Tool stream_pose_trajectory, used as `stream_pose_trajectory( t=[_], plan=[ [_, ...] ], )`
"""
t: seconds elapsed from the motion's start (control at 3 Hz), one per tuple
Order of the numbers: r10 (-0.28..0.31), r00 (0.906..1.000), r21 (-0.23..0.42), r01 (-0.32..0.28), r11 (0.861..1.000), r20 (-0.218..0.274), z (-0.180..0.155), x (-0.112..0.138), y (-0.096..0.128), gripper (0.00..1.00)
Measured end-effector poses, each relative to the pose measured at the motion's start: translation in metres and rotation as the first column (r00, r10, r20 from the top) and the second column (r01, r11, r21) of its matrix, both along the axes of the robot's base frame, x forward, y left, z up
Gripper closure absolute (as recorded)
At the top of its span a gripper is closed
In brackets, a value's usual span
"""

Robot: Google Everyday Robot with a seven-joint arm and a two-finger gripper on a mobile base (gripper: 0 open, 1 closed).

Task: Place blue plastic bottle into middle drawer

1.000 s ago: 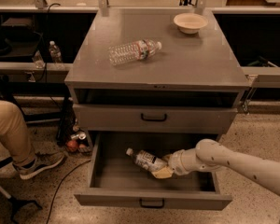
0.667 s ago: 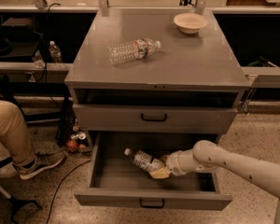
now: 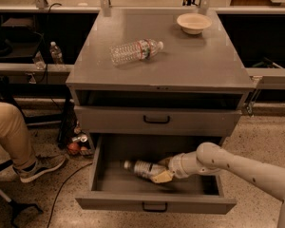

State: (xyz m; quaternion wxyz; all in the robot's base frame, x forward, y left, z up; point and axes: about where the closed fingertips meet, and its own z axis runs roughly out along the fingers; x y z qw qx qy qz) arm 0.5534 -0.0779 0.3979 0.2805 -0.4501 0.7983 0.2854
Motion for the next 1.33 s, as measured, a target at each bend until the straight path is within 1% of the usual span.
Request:
stream_pose_trajectory(
  t=[0.33,0.67,1.0,1.33],
  plan=[
    [-0.007,1.0,0.0,0.007,1.0,0.005,0.003,0.001,-0.004,0.0],
    [-0.054,0.9984,0.037,0.053,0.998,0.014,0.019,0.008,-0.03,0.0],
    [-0.116,0.9923,0.073,0.113,0.991,0.042,0.049,0.016,-0.071,0.0],
    [-0.135,0.9899,0.077,0.132,0.988,0.042,0.051,0.014,-0.083,0.0]
  ],
)
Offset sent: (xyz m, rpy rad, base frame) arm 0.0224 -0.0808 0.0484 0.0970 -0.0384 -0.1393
